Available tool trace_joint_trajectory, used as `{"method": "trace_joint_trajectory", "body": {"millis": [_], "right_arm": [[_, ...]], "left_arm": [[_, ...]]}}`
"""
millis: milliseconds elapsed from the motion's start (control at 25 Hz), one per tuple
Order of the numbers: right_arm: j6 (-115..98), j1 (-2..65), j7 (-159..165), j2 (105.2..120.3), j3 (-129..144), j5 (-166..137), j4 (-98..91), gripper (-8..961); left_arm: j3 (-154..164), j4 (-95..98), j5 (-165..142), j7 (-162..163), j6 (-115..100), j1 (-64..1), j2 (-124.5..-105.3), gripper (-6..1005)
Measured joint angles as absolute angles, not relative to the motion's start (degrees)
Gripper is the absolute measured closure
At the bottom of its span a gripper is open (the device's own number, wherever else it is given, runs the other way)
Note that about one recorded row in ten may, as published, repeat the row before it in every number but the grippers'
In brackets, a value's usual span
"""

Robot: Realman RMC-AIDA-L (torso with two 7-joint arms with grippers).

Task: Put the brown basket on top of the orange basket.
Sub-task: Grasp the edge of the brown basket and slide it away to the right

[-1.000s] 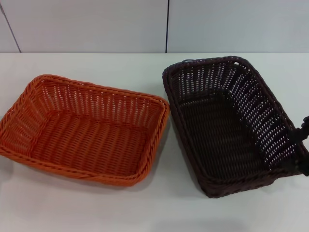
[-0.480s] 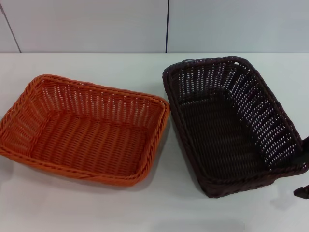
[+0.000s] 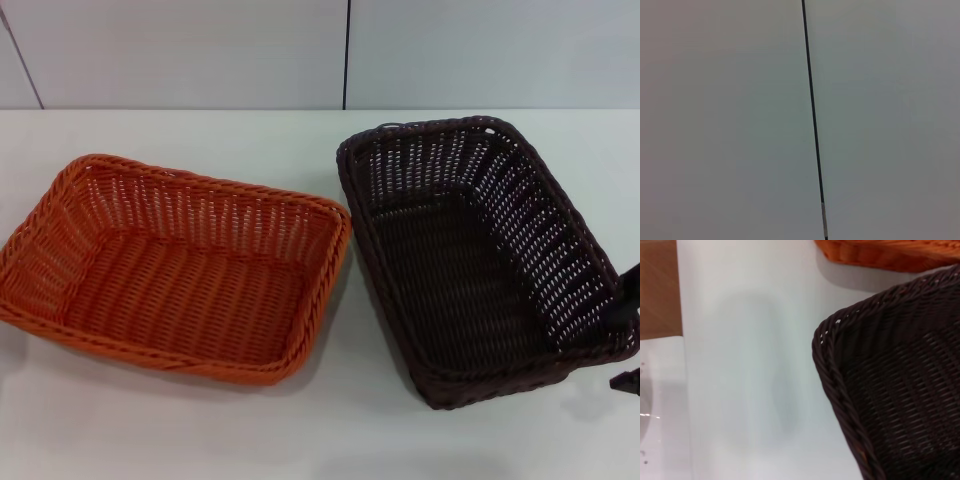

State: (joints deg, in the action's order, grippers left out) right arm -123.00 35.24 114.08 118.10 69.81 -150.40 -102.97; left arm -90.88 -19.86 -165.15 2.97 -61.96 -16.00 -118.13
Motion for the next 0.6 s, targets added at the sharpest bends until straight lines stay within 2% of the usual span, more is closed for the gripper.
{"method": "trace_joint_trajectory", "body": {"millis": [600], "right_arm": [[-118.3, 34.8, 112.9, 118.61, 76.1, -152.1, -100.8, 286]], "left_arm": [[-90.9, -20.0, -165.1, 3.0, -61.9, -16.1, -118.12, 386]]}}
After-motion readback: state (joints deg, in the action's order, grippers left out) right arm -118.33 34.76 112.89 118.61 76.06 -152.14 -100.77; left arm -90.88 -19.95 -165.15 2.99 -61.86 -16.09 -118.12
